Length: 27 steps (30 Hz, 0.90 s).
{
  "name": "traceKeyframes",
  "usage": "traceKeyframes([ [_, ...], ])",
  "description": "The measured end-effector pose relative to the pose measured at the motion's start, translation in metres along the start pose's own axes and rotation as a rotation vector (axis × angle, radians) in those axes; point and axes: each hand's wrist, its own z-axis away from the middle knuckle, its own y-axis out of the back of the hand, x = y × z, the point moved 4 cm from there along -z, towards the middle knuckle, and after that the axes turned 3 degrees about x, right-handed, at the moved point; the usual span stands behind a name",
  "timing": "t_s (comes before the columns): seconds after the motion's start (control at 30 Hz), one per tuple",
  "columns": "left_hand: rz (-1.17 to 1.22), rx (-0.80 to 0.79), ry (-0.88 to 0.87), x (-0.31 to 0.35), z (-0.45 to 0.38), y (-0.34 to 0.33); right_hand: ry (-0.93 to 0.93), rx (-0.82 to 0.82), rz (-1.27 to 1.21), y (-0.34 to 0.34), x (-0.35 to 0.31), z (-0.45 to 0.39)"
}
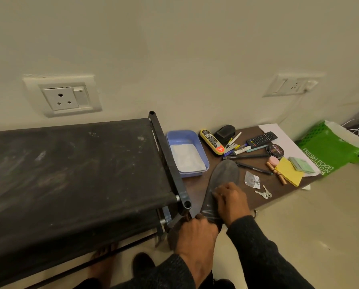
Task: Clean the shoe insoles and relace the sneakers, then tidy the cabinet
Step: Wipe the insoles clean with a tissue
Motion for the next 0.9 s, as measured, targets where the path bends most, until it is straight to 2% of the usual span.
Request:
traceKeyframes([
  [0.17, -0.062, -0.001, 0.020, 0.001, 0.001, 0.002, 0.269, -0.136, -0.029, 0.006, -0.026, 0.054],
  [0.23, -0.056, -0.007, 0.031, 0.002, 0.003, 0.002, 0.231, -0.116, -0.018, 0.007, -0.024, 0.030],
  [0.33, -0.036, -0.037, 0.043, -0.002, 0.007, 0.000, 0.026, -0.044, -0.038, 0.008, -0.017, 0.000],
  [0.4, -0.030, -0.034, 0.029, -0.003, 0.011, 0.001, 0.034, -0.078, 0.032, 0.008, -0.022, 0.011],
  [0.47, -0.030, -0.025, 0.018, -0.004, 0.015, 0.002, 0.140, -0.131, 0.056, 0.011, -0.031, 0.038],
  [0.53, -0.043, -0.026, 0.006, -0.005, 0.017, 0.004, 0.202, -0.244, 0.044, 0.011, -0.034, 0.054],
  [0.6, -0.049, -0.038, 0.006, -0.007, 0.019, 0.004, 0.204, -0.195, 0.060, 0.009, -0.024, 0.034],
  [0.73, -0.045, -0.025, 0.009, -0.011, 0.023, 0.003, -0.009, -0.062, -0.008, 0.012, -0.014, -0.011],
  [0.9, -0.082, -0.079, 0.039, -0.010, 0.027, 0.000, 0.109, -0.190, -0.041, 0.014, -0.033, 0.048],
])
